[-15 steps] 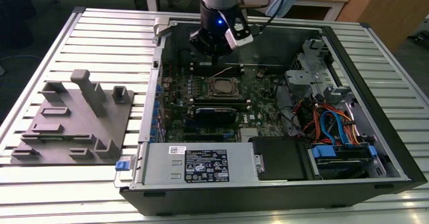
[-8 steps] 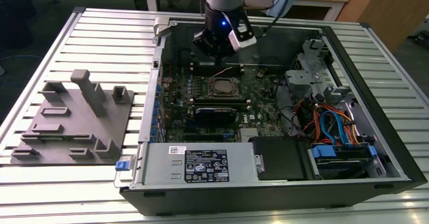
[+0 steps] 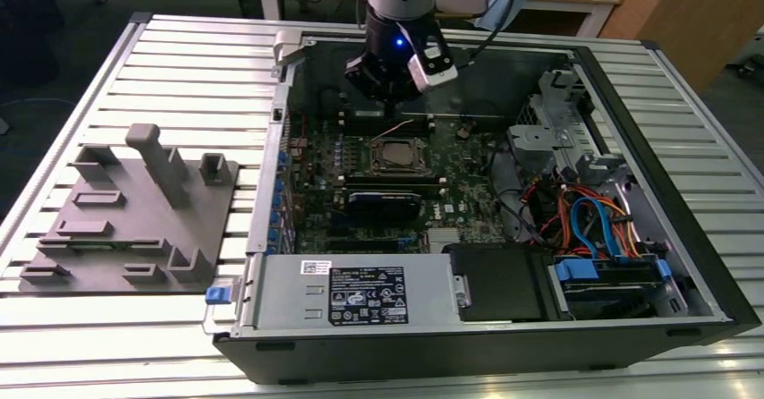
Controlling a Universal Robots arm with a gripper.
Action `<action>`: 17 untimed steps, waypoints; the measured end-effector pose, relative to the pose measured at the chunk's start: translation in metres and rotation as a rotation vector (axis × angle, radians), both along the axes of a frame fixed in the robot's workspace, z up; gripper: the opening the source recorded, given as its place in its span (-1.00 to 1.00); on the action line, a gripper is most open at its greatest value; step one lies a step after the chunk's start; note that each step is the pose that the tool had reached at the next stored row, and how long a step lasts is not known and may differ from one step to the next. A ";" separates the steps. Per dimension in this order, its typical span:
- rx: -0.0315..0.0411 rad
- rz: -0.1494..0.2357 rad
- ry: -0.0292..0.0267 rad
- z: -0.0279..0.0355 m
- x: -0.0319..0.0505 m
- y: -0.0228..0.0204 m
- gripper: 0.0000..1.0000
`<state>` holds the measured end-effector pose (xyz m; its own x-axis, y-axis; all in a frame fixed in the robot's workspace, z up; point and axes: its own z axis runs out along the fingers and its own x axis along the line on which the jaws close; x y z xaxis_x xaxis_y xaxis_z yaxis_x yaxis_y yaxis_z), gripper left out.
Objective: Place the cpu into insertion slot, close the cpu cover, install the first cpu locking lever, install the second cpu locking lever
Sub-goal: 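Install the first cpu locking lever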
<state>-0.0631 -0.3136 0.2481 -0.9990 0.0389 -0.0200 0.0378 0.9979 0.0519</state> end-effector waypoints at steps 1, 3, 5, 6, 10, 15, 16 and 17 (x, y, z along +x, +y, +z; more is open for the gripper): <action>0.0000 0.000 0.0000 0.0000 0.0000 0.0000 -0.80; 0.0000 0.000 0.0000 0.0000 0.0000 0.0000 -0.80; -0.0001 0.000 0.0000 0.0000 0.0000 0.0000 -0.80; -0.0001 0.000 0.0000 0.0000 0.0000 0.0000 -0.80; 0.0028 0.000 -0.0002 -0.0005 0.0001 0.0000 -0.80; 0.0230 0.000 0.0000 -0.0066 0.0021 0.0000 -0.80; 0.0230 0.000 0.0000 -0.0084 0.0027 0.0000 -0.80; 0.0231 0.000 0.0000 -0.0101 0.0032 0.0000 -0.80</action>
